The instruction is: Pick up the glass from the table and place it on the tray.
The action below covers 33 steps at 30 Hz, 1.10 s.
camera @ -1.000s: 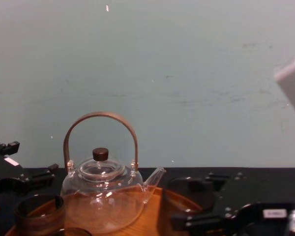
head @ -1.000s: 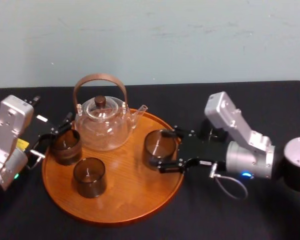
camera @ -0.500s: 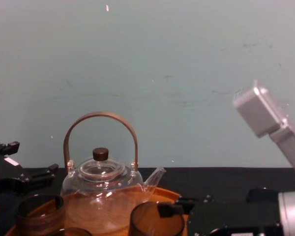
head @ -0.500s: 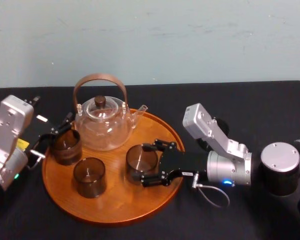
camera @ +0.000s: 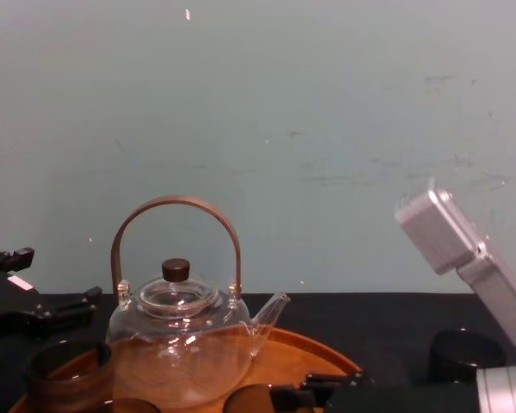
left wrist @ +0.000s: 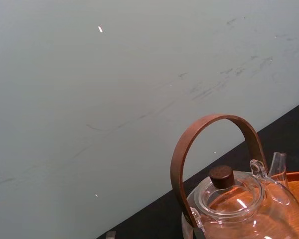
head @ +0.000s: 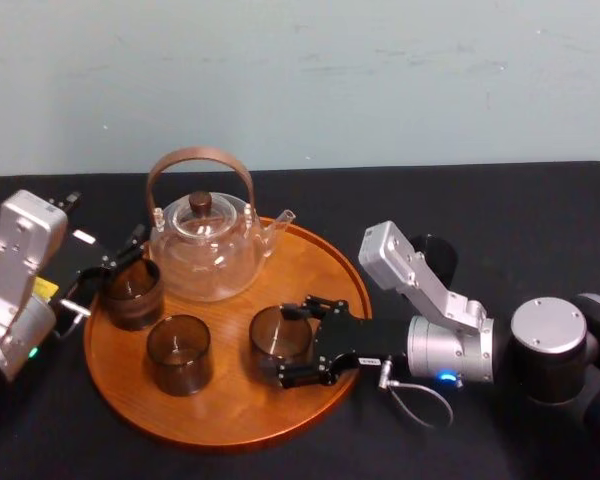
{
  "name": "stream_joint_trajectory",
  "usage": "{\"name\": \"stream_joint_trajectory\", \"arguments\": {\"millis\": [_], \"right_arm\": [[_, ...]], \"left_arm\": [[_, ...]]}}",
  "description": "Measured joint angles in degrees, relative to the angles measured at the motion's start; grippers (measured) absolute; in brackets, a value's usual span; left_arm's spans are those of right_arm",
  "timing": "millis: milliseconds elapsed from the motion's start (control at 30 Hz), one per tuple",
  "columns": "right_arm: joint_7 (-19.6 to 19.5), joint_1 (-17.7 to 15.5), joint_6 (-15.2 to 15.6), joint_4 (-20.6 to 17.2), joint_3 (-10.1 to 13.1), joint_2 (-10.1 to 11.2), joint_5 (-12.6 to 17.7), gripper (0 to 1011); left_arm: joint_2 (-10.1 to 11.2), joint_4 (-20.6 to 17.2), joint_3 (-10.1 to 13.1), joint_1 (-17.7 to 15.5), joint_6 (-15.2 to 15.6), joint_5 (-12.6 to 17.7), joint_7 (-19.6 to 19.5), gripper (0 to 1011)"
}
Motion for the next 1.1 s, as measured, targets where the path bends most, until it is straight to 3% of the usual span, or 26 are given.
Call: {"name": "stream_joint_trajectory", "arguments": {"millis": [1000,1100], "right_arm": [[-0.6,-0.1,-0.1,0.9,-0.4,-0.2,-0.1,907],[-0.5,-0.1,-0.1,0.9,-0.4,-0.2,-0.1,948]], "left_arm": [[0.0,0.0,0.0,0.0,0.0,0.0,0.0,1001],[0.0,0.0,0.0,0.0,0.0,0.0,0.0,1001]]}}
